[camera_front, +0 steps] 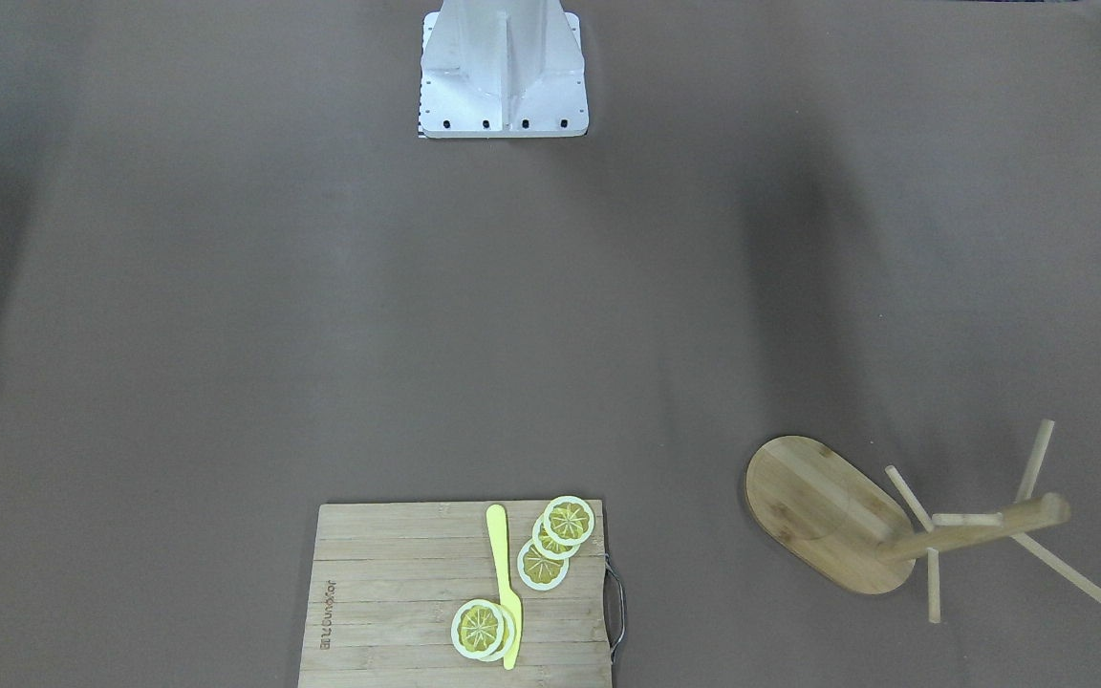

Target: Hang cup on storage rack

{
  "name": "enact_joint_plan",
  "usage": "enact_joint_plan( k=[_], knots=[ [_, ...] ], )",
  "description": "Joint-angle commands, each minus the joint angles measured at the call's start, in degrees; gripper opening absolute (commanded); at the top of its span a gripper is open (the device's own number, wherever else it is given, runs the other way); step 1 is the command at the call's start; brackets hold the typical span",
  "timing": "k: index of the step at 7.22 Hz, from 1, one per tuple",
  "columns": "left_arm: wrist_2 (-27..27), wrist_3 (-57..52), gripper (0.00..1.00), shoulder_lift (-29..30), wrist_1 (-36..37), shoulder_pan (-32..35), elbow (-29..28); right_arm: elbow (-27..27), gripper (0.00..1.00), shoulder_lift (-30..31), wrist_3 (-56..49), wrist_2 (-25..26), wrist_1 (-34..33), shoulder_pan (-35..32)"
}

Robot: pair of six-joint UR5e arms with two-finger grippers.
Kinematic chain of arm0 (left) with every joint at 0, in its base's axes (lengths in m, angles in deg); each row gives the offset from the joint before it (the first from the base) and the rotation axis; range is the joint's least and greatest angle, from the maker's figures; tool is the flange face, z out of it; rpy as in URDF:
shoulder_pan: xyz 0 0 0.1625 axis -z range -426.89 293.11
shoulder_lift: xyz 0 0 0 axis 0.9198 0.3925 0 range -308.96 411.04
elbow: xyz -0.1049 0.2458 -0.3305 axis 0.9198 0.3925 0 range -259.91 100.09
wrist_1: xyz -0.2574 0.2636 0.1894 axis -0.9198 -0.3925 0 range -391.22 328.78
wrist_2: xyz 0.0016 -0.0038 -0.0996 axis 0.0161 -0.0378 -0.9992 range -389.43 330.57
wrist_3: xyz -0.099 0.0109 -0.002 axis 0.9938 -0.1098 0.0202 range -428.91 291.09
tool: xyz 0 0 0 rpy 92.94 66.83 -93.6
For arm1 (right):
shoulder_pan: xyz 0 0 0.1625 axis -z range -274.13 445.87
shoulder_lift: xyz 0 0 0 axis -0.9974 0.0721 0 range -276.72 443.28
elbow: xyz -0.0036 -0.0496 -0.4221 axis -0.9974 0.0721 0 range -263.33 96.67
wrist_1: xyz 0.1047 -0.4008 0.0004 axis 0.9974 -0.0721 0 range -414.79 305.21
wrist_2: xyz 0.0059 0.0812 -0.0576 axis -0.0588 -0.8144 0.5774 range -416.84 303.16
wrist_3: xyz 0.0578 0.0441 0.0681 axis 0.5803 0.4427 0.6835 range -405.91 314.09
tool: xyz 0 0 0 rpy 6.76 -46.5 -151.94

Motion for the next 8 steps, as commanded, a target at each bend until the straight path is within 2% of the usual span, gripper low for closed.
enact_joint_plan(
  k=[1, 3, 8],
  knots=[
    [0.0, -0.1, 0.98, -0.2, -0.2, -0.2, 0.0, -0.2, 1.00, -0.1, 0.0, -0.8, 0.1, 0.1],
    [-0.4, -0.3, 0.98, -0.7, -0.5, -0.3, 0.1, -0.6, 1.00, 0.1, -0.1, -3.1, 0.1, 0.1],
    [-0.6, 0.2, 0.98, -0.8, -1.0, -0.2, 0.8, 0.1, 1.00, -0.6, 0.1, -2.6, 0.2, 0.1]
  ],
)
